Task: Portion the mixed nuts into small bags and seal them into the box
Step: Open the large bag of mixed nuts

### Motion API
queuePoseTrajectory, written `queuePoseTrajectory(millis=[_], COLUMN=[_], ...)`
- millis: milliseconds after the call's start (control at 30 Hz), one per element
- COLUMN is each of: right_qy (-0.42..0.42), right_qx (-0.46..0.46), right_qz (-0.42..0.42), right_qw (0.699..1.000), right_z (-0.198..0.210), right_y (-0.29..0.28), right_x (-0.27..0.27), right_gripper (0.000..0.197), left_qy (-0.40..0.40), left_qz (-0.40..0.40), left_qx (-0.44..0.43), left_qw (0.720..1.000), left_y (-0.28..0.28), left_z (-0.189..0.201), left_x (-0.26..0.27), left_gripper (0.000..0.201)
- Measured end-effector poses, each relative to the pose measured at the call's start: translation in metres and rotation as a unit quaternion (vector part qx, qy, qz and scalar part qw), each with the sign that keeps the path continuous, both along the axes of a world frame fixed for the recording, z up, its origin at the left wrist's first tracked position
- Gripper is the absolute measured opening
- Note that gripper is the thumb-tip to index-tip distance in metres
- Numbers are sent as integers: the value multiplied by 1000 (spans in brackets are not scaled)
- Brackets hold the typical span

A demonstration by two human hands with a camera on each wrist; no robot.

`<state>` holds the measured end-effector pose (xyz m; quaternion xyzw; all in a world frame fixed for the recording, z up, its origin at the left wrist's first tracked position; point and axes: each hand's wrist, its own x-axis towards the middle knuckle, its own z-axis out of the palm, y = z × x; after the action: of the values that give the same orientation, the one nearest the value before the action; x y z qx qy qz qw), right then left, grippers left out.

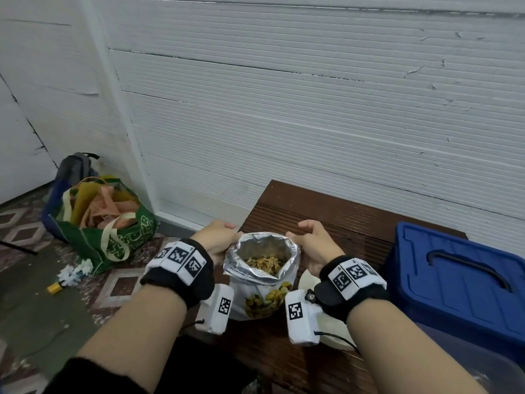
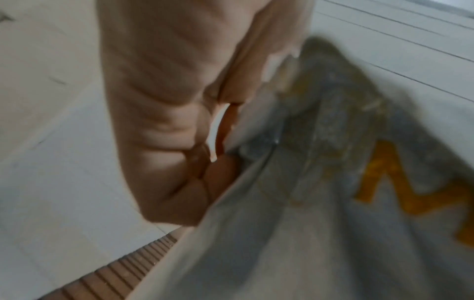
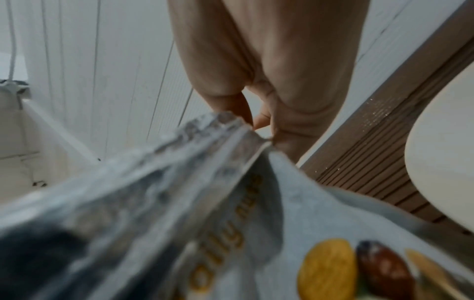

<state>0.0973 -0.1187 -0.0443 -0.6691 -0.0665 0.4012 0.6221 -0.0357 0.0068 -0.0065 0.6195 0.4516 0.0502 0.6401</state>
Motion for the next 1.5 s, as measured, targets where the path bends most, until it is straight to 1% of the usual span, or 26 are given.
queuePoseTrajectory(millis=[67,167,233,300,367,433,533,600,667,733,800,867,933,1000,1100,1200,1267,1333,1400,1467,1500], right_qy=[6,10,4,1,8,13,17,25,39,51,43,23,19,38,86,105,103,99,80,26,-13], right_qx=[-5,-9,-17,-29,-32,-28,-22,-16,-5,11,16,10,17,26,32,26,21,13,1,-14,-21], right_qz=[-9,-24,-19,-5,1,-1,-2,-2,-1,2,4,-7,-28,-39,-51,-54,-47,-40,-40,-40,-32], right_qw=[1000,1000,1000,1000,999,1000,1000,1000,999,999,999,1000,999,998,994,993,993,994,996,999,999], right_z=[-3,-4,-2,3,6,6,4,4,3,3,3,2,0,-1,-2,-2,-4,-4,-4,-7,-8], right_y=[-1,-5,-8,-10,-10,-9,-8,-9,-10,-11,-11,-10,-8,-8,-8,-8,-7,-7,-7,-9,-11], right_x=[0,0,2,3,3,0,-4,-4,-3,-3,-4,-4,-3,-1,1,2,5,7,9,10,10], right_gripper=[26,21,19,20,20,21,20,19,20,19,18,19,23,28,34,35,35,34,30,22,17], left_qy=[-13,-23,-12,11,2,-19,-27,-27,-22,-20,-34,-47,-53,-68,-76,-76,-81,-82,-75,-72,-81], left_qz=[-4,-8,-38,-66,-64,-42,-4,18,10,-18,-14,6,23,53,85,100,101,98,77,55,49], left_qx=[-10,-1,9,13,12,14,31,48,54,15,-17,-33,-33,-46,-74,-100,-107,-101,-87,-71,-63], left_qw=[1000,1000,999,998,998,999,999,998,998,1000,999,998,998,995,991,987,986,987,990,993,994], left_y=[1,4,9,9,5,1,-5,-5,-3,-2,0,4,5,5,3,5,8,8,5,1,0], left_z=[-2,-6,-7,-6,-5,-7,-8,-13,-15,-14,-13,-18,-22,-28,-32,-38,-40,-39,-35,-35,-34], left_x=[-1,-5,-10,-16,-18,-16,-10,-5,0,2,3,6,7,9,8,6,8,10,11,10,9], left_gripper=[44,26,17,21,15,9,14,13,10,11,14,25,28,25,28,45,51,47,34,23,22])
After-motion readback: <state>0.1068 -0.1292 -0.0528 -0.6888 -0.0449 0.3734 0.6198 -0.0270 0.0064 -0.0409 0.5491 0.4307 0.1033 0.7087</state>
